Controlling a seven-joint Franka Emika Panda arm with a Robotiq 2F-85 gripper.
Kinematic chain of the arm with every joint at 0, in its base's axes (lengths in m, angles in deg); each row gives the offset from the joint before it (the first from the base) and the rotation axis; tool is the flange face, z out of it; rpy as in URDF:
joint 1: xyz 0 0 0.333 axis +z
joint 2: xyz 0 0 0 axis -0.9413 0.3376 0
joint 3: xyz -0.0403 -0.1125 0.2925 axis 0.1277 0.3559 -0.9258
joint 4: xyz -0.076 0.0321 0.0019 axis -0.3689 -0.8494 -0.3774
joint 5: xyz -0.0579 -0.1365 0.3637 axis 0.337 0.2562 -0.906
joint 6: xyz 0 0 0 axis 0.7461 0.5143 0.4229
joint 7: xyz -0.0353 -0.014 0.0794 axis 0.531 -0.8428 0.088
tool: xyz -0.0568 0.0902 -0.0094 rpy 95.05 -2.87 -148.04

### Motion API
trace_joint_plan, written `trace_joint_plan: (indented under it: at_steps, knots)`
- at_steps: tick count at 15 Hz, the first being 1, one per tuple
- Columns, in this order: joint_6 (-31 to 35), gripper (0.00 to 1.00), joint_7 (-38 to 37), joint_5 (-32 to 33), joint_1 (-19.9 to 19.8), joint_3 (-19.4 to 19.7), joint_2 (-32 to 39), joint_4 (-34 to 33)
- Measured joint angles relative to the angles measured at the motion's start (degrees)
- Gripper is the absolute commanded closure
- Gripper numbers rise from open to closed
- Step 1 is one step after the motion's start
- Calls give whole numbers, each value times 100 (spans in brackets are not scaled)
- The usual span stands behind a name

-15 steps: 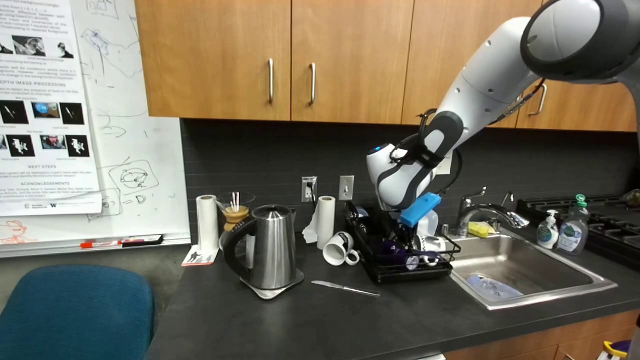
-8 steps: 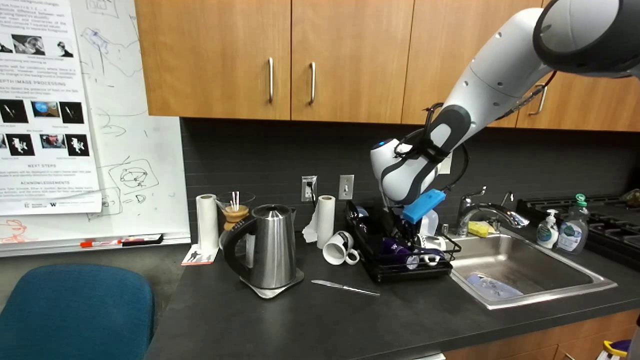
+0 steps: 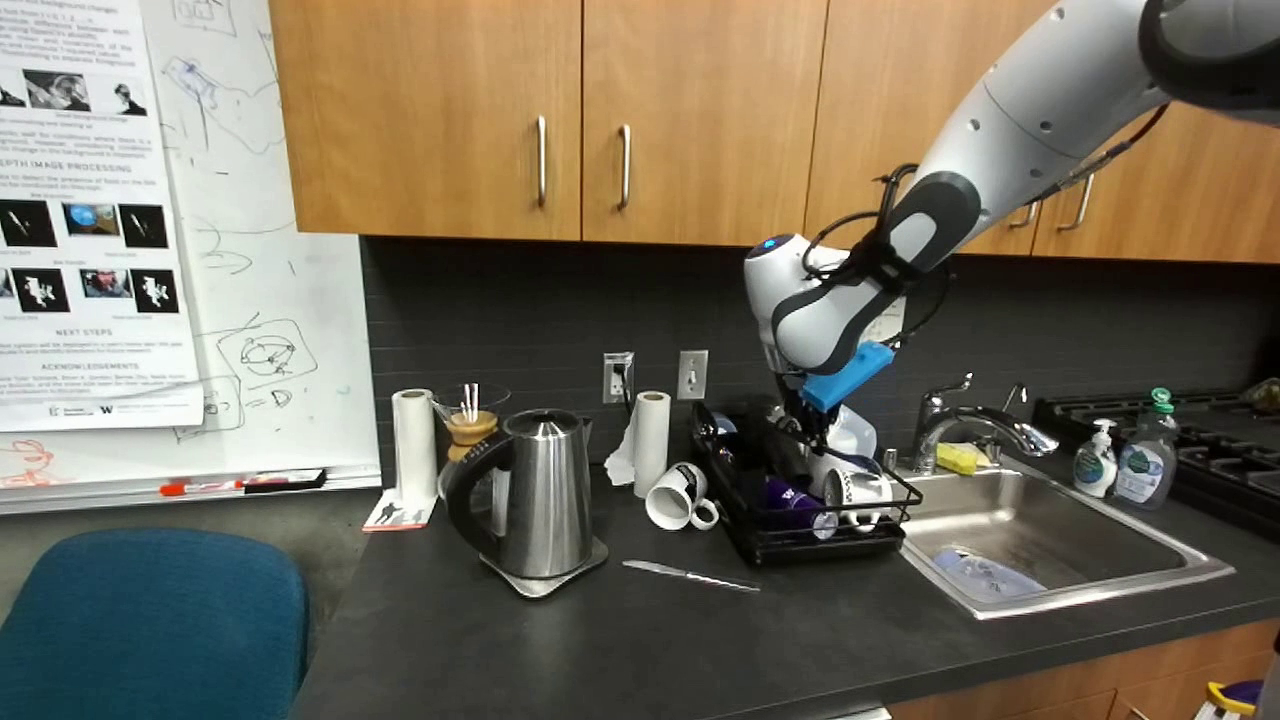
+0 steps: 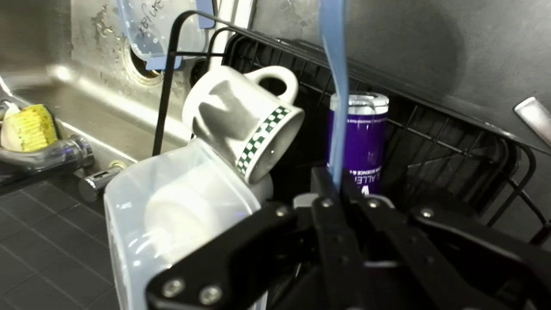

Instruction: Move the blue fork from the drying rack to the counter next to the knife

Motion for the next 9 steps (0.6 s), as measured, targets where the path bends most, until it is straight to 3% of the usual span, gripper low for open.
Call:
trace_joint_plan:
  at_steps: [9]
  knots:
    - [607,99,-43,21,129,-651,-443,-14]
